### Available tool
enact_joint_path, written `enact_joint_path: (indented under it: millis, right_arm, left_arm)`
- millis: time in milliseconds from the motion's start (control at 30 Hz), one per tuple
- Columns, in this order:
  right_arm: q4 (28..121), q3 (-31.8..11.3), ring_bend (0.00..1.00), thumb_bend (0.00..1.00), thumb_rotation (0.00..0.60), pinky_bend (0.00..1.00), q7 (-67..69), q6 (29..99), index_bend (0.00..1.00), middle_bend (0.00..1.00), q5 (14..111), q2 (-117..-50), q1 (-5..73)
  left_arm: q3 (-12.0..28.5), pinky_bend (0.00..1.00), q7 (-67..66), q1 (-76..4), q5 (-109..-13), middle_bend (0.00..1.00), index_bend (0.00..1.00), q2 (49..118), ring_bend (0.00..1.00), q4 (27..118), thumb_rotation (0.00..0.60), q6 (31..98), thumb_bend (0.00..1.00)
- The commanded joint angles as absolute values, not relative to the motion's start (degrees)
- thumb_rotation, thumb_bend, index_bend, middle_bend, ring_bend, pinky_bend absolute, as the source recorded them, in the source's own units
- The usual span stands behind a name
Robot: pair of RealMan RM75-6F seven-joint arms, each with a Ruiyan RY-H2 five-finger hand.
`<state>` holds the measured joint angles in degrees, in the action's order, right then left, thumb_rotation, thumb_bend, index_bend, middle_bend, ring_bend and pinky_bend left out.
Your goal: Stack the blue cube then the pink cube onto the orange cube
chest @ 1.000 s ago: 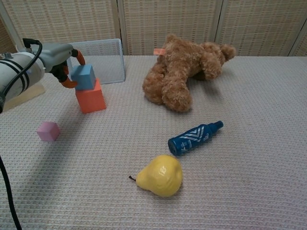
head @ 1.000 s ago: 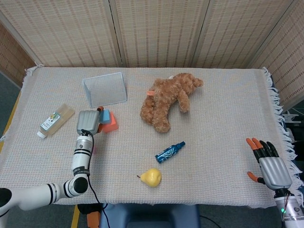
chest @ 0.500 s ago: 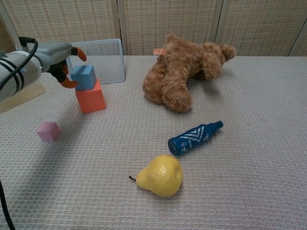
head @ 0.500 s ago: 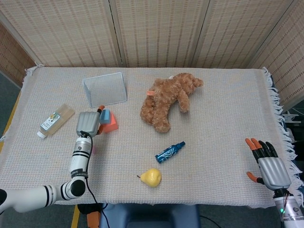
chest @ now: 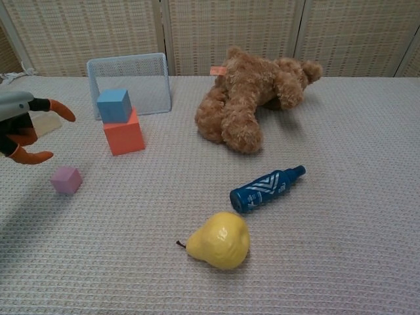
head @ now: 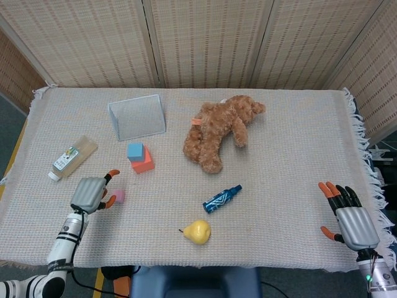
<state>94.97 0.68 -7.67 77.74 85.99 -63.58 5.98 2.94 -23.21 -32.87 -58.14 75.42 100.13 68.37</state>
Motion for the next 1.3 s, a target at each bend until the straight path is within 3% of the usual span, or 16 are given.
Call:
enact_joint_path:
  millis: [33,367,867,1300]
  right_arm:
    - [95.1,0.9,0.0,0.09,0.6,0.0,-7.8,77.6,0.0,0.0,86.3,-63.7,6.0]
    - [95.4,1.1,0.0,0.09,0.6,0.0,-7.8,77.5,0.0,0.0,86.5,-63.4,6.0]
    - [95.7,1.4,0.0,0.09,0.6,0.0,-9.3,75.4,0.0,0.0,85.1,-63.4,6.4]
    - [96.4,1.5,0.0,0.09,0.6,0.0,-9.6,75.0,0.0,0.0,84.6,-62.7,6.5]
  left_arm:
    - [-0.1,1.0,-21.4,-30.2,-61.5,1.0,0.2,75.7,1.0,96.3,0.6,68.1,0.34]
    - [0.6,1.0,-18.0,-28.5,-61.9,1.0,0.19,81.9,1.0,84.8,0.6,65.4,0.34]
    - [2.6,1.0,-15.3,-28.3,-65.1,1.0,0.22,86.9,1.0,80.0,0.6,64.0,0.34]
    - [4.6,1.0,-17.2,-28.7,-64.7,1.0,0.42,90.0,1.0,77.7,0.6,63.1,0.34]
